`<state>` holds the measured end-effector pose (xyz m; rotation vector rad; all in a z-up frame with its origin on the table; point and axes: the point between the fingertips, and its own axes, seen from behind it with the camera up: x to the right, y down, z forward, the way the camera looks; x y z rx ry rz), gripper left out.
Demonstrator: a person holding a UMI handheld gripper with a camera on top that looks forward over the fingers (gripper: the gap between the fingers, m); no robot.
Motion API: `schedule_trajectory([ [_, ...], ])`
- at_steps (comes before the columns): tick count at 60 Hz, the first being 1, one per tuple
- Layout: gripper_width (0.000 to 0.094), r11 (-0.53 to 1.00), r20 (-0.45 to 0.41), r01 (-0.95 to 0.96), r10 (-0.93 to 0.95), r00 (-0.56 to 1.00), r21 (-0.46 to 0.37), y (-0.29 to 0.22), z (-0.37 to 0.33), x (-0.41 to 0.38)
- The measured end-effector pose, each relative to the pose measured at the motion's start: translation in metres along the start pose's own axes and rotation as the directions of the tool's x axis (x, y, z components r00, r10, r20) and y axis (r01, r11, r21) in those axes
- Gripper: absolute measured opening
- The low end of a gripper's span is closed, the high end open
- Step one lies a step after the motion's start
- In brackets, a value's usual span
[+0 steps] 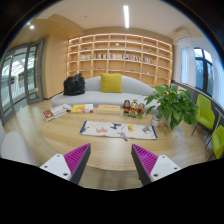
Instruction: Fold towel
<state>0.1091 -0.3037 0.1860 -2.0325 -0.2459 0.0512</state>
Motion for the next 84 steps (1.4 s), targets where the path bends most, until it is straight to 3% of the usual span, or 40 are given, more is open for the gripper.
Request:
schedule_trajectory([
  [14,0.0850,0.995,0.026,-0.008,0.011,1.000,-0.104,0.021,0.033,-0.029],
  [29,0.0848,0.984,0.110,-0.030,0.050,0.993,-0.175,0.010,0.136,-0.115],
  [46,0.0848,0.981,0.059,-0.041,0.053,0.997,-0.192,-0.003,0.299,-0.166],
  [58,0.0829,0.972,0.016,-0.029,0.033,0.999,-0.234,0.014,0.368,-0.170],
  [60,0.0781,0.966,0.016,-0.022,0.026,1.000,-0.257,0.023,0.374,-0.170],
  [62,0.0724,0.975,0.025,-0.018,0.024,0.999,-0.223,0.017,0.378,-0.171],
  [70,0.0250,0.978,0.088,0.060,-0.043,0.995,-0.200,0.016,0.383,-0.186],
  [74,0.0026,0.978,0.067,0.081,-0.069,0.995,-0.192,0.015,0.383,-0.181],
  [80,0.0025,0.974,0.078,0.069,-0.054,0.996,-0.214,0.018,0.377,-0.184],
  [84,0.0025,0.973,0.135,0.017,0.014,0.991,-0.229,0.016,0.364,-0.201],
])
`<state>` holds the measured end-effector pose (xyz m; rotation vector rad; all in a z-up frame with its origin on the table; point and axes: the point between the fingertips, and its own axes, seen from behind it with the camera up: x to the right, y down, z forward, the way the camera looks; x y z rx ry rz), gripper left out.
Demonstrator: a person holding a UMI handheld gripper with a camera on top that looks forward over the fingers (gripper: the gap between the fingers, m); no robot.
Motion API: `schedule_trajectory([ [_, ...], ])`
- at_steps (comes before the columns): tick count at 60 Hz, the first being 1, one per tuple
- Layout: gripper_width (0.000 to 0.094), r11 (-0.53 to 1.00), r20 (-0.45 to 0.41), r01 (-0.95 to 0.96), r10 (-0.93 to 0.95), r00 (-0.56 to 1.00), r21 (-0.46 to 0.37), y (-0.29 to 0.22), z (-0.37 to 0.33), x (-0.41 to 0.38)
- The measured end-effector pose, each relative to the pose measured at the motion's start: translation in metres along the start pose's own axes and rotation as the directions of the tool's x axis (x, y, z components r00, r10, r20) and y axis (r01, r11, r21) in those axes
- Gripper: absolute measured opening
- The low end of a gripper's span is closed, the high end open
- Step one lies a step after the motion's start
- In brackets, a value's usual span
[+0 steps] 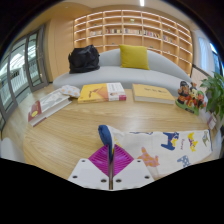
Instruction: Fold towel
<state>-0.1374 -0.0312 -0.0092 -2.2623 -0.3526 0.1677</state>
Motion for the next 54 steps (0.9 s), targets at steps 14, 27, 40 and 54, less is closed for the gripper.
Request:
schedule_trajectory([
  [14,0.0025,0.976,0.313,-0.162,0.111,0.943,0.142,-0.082,-0.106,-0.063],
  [27,0.0025,0.949,0.204,-0.212,0.166,0.965,0.233,-0.114,-0.117,0.067],
  [40,0.0355,0.976,-0.195,-0.159,0.187,0.963,0.149,-0.042,-0.069,0.262],
  [54,0.0852,0.981,-0.320,-0.100,0.150,0.936,0.168,-0.013,-0.122,0.323],
])
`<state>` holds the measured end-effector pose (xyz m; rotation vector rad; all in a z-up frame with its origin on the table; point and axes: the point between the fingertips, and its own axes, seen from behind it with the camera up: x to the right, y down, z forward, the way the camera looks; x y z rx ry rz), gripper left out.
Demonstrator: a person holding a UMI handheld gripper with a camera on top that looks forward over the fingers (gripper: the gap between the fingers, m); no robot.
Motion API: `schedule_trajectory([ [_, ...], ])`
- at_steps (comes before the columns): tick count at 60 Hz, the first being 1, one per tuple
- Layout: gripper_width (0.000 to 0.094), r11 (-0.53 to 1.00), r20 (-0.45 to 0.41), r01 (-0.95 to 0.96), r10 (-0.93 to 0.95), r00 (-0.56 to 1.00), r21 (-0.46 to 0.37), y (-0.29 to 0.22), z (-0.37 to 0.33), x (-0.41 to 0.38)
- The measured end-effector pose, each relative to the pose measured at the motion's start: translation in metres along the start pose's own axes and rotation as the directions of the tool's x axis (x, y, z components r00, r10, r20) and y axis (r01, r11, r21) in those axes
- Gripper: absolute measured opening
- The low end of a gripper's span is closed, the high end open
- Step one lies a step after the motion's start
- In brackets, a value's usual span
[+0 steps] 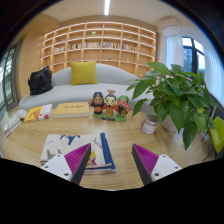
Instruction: Fold towel
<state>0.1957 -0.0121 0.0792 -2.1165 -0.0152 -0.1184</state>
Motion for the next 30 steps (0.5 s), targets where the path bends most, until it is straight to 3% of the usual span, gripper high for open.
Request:
schedule_trajectory([
  [16,0.0853,0.996,0.065,0.093,-0.094,0.993,0.015,0.025,-0.120,-0.021],
  [30,0.0854,0.997,0.134,0.067,-0.071,0.988,0.036,0.040,-0.220,-0.046],
])
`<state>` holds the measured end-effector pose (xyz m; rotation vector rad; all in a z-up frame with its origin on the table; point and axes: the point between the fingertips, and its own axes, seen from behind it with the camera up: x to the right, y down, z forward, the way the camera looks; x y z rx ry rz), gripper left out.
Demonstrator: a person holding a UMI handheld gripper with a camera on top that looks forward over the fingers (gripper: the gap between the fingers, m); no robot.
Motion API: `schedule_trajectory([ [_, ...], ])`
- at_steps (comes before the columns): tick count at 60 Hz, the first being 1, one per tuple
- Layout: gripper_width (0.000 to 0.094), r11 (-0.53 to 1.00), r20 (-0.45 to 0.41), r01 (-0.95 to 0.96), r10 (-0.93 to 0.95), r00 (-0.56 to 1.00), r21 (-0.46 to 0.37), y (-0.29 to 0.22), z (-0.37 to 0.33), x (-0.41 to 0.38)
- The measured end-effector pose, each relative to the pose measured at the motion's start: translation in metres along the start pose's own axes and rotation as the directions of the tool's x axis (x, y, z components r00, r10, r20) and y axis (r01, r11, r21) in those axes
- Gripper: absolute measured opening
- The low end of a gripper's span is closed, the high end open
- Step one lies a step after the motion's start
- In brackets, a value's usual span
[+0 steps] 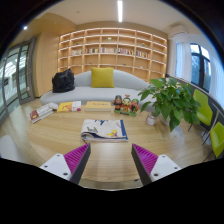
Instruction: Fold towel
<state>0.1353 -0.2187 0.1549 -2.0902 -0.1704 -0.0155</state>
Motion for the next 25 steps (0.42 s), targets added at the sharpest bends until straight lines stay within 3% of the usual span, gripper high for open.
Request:
schedule_trajectory([
  [25,0.0854,0.997,0.021,0.030,-0.032,0.999,0.066,0.000,-0.086,-0.016],
])
